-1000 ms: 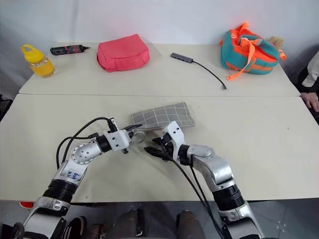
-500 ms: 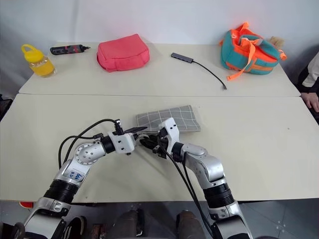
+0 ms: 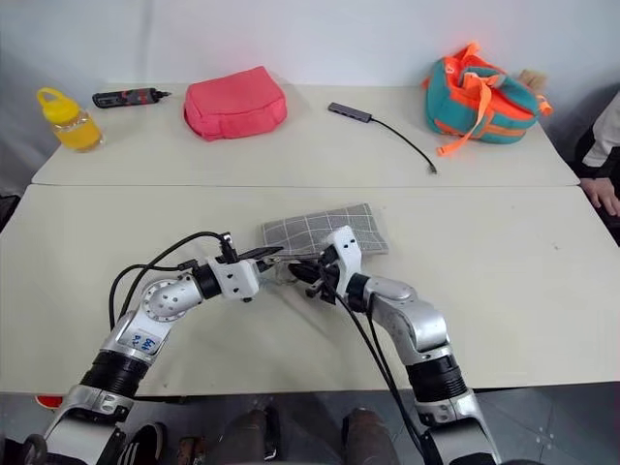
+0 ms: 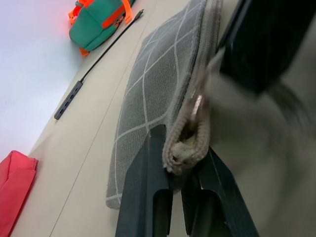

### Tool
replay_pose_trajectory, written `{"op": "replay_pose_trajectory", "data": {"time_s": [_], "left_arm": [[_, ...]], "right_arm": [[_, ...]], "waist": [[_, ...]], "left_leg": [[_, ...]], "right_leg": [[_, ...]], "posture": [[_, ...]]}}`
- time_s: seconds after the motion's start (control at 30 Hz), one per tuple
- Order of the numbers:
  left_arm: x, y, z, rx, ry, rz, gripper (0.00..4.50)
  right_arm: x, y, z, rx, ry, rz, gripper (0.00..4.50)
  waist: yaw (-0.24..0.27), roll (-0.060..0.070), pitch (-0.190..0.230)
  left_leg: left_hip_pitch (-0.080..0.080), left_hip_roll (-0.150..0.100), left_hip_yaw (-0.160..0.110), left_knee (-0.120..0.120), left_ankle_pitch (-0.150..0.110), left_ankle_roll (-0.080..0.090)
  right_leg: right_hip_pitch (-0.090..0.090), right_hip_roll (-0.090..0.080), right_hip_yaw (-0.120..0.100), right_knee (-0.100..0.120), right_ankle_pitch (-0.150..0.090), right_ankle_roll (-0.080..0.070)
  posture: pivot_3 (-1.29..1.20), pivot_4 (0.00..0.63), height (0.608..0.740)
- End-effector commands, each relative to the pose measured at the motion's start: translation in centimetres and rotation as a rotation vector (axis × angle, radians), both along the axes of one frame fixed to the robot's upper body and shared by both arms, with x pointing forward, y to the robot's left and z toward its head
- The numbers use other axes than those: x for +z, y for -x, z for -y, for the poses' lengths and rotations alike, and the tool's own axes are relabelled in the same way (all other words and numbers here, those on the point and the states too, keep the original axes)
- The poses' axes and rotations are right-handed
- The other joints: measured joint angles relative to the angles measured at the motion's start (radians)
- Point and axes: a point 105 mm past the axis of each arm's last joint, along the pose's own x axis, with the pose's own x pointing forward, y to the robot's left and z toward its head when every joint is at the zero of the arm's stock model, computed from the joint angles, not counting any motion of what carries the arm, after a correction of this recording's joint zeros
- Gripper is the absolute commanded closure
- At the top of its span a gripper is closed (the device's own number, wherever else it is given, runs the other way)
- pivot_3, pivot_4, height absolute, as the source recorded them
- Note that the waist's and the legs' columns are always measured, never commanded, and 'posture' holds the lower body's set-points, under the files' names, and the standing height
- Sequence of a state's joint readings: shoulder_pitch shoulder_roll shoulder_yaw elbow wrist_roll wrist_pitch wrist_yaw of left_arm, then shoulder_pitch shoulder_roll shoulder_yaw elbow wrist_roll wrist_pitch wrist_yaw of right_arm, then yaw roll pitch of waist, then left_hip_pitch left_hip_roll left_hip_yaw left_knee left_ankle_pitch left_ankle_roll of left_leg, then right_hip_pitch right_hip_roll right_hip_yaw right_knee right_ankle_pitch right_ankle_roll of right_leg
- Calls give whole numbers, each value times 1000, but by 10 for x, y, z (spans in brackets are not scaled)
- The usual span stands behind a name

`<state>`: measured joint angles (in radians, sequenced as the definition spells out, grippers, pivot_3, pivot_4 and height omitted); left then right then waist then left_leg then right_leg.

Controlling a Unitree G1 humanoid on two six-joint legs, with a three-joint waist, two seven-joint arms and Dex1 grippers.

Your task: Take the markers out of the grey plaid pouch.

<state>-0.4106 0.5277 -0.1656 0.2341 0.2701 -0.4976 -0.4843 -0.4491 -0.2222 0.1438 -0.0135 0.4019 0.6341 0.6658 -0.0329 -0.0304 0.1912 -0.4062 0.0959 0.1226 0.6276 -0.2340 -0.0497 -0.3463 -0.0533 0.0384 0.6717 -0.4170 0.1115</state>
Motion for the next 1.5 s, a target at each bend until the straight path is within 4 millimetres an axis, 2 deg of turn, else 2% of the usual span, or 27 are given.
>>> {"op": "replay_pose_trajectory", "data": {"time_s": [0.03, 0.2, 0.37, 0.5, 0.67, 0.73, 0.97, 1.03, 1.13, 1.3, 1.33, 1.5], "left_arm": [[4, 3, -18, 40, 2, 9, 4500], [8, 4, -37, 80, 14, 3, 4500], [10, 4, -48, 98, 12, 3, 4500], [12, 2, -50, 99, 15, 5, 4500], [12, 2, -51, 98, 19, 7, 4500], [14, 3, -53, 102, 24, 8, 4500], [14, 1, -69, 137, 28, -2, 4500], [18, -2, -71, 144, 88, -20, 4500], [17, 0, -62, 107, 107, -37, 4500], [19, 1, -51, 79, 144, -53, 4500], [19, 1, -50, 76, 143, -54, 4500], [22, 1, -51, 74, 152, -61, 4500]], "right_arm": [[9, -9, 23, -48, 27, 55, 4465], [15, -23, 64, -127, 112, 102, 4465], [19, -31, 94, -185, 172, 129, 4465], [17, -32, 99, -188, 197, 140, 4465], [18, -32, 99, -191, 194, 151, 4465], [15, -32, 105, -201, 217, 153, 4465], [13, -32, 117, -220, 247, 155, 4465], [14, -30, 113, -202, 243, 154, 4465], [20, -26, 101, -169, 177, 141, 4465], [44, -19, 96, -97, 180, 211, 2972], [48, -18, 97, -85, 189, 228, 2972], [72, -28, 130, -164, 294, 306, 2972]], "waist": [[-2, 0, 0], [-2, 0, 0], [-2, 0, 0], [-3, 0, 0], [-5, 0, 0], [-5, 0, 0], [-10, 0, 0], [-13, 0, 0], [-19, 0, 0], [-21, 0, 0], [-21, 0, 0], [-21, 0, 0]], "left_leg": [[0, 1, 0, 0, 0, 0], [0, 6, 1, 0, -1, -2], [0, 6, 4, 0, -2, -2], [0, 8, 19, 0, -3, -2], [0, 8, 23, 1, -4, -1], [0, 8, 23, 2, -4, -1], [0, 9, 24, 2, -4, -1], [0, 9, 24, 2, -4, -1], [0, 9, 24, 2, -4, -1], [0, 9, 24, 2, -4, -1], [0, 9, 24, 2, -4, -1], [0, 9, 24, 3, -5, -1]], "right_leg": [[0, 1, 1, 0, 0, 0], [-2, 8, 7, -2, 1, -2], [-7, 9, 15, -2, 1, -2], [-11, 9, 20, -1, 1, -1], [-13, 9, 23, 0, 1, -1], [-13, 9, 24, 0, 1, -1], [-14, 9, 24, 0, 1, -2], [-14, 9, 24, 0, 1, -1], [-14, 9, 24, 1, 1, -1], [-14, 10, 24, 1, 1, -1], [-14, 10, 24, 1, 1, -1], [-14, 9, 24, 1, 1, -1]], "posture": [[0, 150, 740], [0, 150, 740], [0, 150, 740], [0, 150, 740], [0, 150, 740], [0, 150, 740], [0, 150, 740], [0, 150, 740], [0, 150, 740], [0, 150, 740], [0, 150, 740], [0, 150, 740]]}}
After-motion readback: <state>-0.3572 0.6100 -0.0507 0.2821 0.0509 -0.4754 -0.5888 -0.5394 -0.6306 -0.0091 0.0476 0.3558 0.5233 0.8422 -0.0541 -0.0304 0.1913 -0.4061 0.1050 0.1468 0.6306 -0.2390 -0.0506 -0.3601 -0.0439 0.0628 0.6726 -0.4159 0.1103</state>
